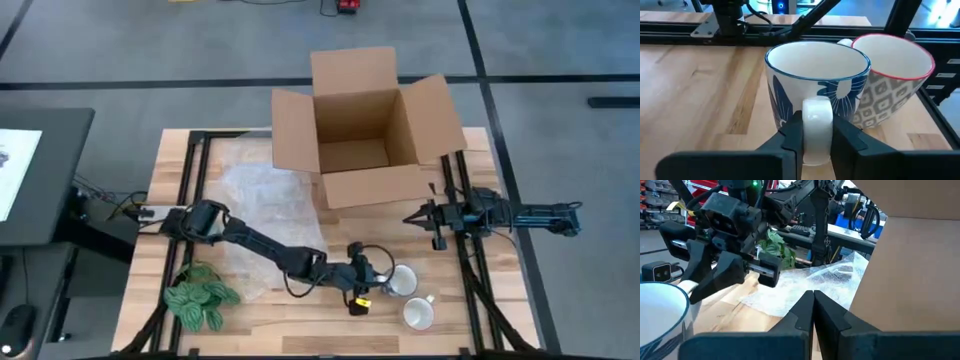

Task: Wrap mug
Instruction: Move the white blue mug to the bottom right of the table

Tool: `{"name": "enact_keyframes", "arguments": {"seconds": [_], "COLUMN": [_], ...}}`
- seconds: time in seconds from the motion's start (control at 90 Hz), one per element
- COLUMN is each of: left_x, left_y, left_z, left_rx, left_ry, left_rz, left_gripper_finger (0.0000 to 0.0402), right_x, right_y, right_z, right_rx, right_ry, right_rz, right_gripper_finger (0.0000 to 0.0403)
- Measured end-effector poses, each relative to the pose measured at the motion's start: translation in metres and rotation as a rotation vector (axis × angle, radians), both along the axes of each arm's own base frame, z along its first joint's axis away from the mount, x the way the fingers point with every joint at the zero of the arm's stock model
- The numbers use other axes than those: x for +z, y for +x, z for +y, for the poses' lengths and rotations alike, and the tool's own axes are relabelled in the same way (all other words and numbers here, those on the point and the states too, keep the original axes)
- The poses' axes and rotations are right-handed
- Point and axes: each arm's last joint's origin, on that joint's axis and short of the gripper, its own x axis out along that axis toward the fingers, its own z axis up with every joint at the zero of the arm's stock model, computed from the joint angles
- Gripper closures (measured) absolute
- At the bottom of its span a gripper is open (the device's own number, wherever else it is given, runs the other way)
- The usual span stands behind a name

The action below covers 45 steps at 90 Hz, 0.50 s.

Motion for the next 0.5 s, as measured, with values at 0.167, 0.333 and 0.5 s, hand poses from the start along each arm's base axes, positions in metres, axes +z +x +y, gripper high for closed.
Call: {"name": "enact_keyframes", "arguments": {"seconds": [0.167,0.333,0.5], "left_x": [-0.005,-0.008,-0.015], "left_y": [-0.001,-0.002,-0.005], "left_z": [0.004,0.006,0.007], "left_rx": [0.028,0.039,0.040], "left_ry": [-0.023,-0.031,-0.034], "left_rz": [0.050,0.072,0.073], "left_gripper_finger": [0.0353,0.0351,0.0334], "right_x": [0.000,0.000,0.000], "right_y": [0.000,0.000,0.000], "right_z": [0.000,0.000,0.000], "right_rx": [0.000,0.000,0.000], "right_ry": [0.000,0.000,0.000], "right_rz": [0.000,0.000,0.000], "right_gripper_finger": [0.0403,0.0403,0.0403]}}
